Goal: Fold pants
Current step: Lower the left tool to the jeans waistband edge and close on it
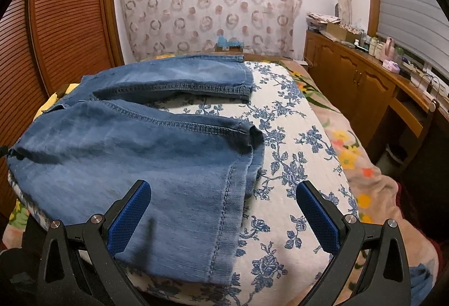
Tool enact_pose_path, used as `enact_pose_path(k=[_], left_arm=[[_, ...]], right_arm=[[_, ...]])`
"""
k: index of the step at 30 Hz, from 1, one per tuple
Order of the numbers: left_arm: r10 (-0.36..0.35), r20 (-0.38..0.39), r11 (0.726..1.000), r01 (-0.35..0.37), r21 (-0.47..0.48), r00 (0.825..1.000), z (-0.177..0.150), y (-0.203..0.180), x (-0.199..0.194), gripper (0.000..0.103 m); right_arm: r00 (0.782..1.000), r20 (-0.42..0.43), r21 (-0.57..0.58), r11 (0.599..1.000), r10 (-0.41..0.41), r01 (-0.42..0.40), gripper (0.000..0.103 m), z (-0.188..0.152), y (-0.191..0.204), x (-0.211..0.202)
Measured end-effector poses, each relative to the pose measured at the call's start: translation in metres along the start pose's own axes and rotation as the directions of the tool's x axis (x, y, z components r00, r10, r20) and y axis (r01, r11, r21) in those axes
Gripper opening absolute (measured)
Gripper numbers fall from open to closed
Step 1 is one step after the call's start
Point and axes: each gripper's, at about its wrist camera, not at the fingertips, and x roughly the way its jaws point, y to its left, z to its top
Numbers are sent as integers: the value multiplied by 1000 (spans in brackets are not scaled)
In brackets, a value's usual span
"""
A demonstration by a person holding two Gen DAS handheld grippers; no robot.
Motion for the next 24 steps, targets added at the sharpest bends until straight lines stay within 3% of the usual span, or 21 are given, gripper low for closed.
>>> enact_pose_path(k=[3, 6, 10, 24], left_arm=[[-8, -8, 1000, 8, -22, 1000, -3, 5, 2, 95], [-9, -28, 1000, 9, -25, 1000, -7, 9, 7, 72], [-10, -60, 998, 6, -60, 998, -11, 19, 14, 56], [29, -98, 998, -34, -51, 995, -17, 20, 24, 56]], right_arm=[[1000, -8, -2, 1000, -3, 3, 103, -1, -1, -4], [1000, -13, -6, 1000, -3, 3, 103, -1, -2, -9], [1000, -19, -1, 1000, 4, -4, 103, -1, -4, -14], [998, -58, 1, 1000, 19, -19, 103, -2, -12, -19]])
